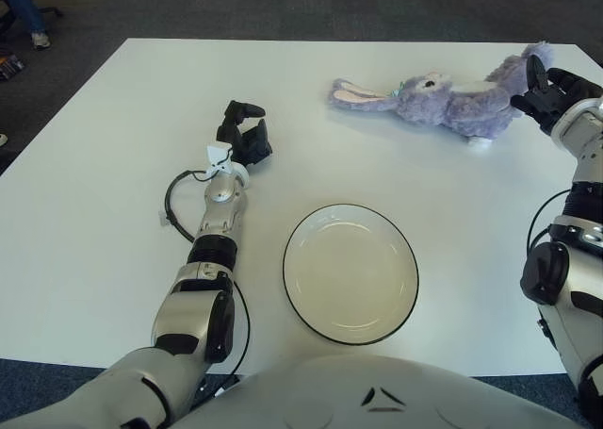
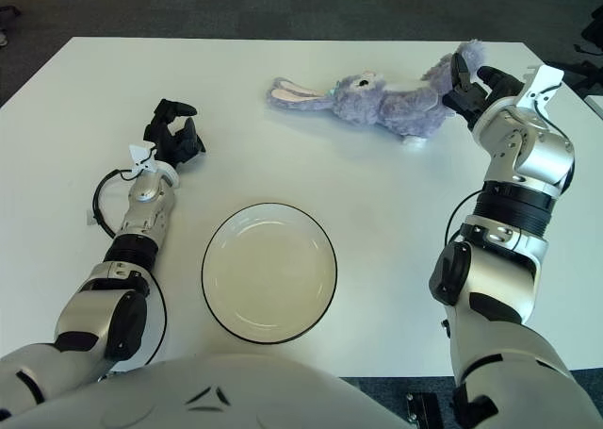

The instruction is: Put the doll into the plate.

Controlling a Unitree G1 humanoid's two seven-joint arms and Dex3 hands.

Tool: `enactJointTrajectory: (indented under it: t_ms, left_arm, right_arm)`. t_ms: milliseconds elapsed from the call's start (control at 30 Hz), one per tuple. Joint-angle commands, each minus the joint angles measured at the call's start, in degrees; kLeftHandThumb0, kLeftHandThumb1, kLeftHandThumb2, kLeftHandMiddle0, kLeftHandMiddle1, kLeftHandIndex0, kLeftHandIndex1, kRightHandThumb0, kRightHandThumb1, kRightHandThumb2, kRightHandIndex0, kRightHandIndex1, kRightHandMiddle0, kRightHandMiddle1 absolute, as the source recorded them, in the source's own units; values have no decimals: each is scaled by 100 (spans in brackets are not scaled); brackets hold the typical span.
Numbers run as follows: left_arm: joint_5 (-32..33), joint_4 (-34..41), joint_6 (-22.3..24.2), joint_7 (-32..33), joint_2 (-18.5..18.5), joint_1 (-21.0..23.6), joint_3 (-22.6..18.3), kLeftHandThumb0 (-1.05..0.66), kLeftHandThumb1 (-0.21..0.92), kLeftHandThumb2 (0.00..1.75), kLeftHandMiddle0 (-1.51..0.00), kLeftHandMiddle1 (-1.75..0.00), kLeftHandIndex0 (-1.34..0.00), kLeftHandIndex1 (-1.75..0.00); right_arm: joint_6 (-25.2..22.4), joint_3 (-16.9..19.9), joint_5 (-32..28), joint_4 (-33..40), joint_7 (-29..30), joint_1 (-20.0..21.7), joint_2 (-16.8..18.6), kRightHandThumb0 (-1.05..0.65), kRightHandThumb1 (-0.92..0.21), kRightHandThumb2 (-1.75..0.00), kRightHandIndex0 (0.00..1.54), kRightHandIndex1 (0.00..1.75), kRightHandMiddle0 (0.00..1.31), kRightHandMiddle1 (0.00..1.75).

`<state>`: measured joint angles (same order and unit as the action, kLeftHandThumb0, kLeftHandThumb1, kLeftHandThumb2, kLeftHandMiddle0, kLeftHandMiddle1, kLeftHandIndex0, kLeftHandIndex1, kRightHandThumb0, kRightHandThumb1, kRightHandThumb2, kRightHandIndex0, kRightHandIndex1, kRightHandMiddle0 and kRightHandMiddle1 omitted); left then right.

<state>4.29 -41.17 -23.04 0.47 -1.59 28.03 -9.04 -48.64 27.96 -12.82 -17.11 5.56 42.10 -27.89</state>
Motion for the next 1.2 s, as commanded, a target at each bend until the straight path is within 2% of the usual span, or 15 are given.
enactJointTrajectory:
  t_ms: [0,133,200,400,667,733,867,967,1100,1167]
  left_arm:
    - [31,-86,86,28,27,-155,-15,-39,62,93,-101,-175,-38,-175]
    - [15,-81,70,19,20,-157,-3,-39,62,93,-101,-175,-38,-175]
    - [3,-77,56,12,16,-160,7,-39,62,93,-101,-175,-38,-175]
    - [9,-45,36,-20,11,-178,19,-39,62,93,-101,-175,-38,-175]
    - [5,-25,47,-21,13,-194,28,-39,61,94,-103,-175,-38,-175]
    - [5,-18,51,-17,13,-199,29,-39,61,94,-103,-175,-38,-175]
    - [5,10,66,11,28,-216,29,-39,61,94,-103,-175,-38,-175]
    - [-5,32,60,45,42,-229,30,-39,61,94,-102,-175,-38,-175]
    - [-7,53,62,51,49,-244,32,-39,61,93,-100,-175,-38,-175]
    - [-3,45,62,52,47,-243,28,-39,62,93,-100,-175,-38,-175]
  right_arm:
    - [-175,67,-48,-63,30,136,-127,-64,-53,-70,15,99,0,25]
    - [-309,84,-38,-123,30,180,-178,-63,-53,-69,16,95,0,21]
    - [-388,140,-42,-186,44,208,-225,-62,-52,-69,16,124,0,21]
    - [-467,302,-66,-95,150,222,-159,-61,-49,-71,15,148,0,23]
    - [-117,185,109,59,201,22,-159,-56,-49,-74,15,157,0,24]
    - [50,132,163,-102,198,68,-183,-52,-48,-76,17,159,0,27]
    - [771,-16,338,-1080,145,362,-349,-46,-45,-81,22,161,0,38]
    - [945,-149,476,-1127,266,348,-354,-40,-42,-86,26,166,0,46]
    - [1116,-340,696,-1147,410,299,-375,-43,-43,-87,25,171,0,32]
    - [1233,-434,834,-1328,520,342,-412,-46,-45,-85,23,166,0,23]
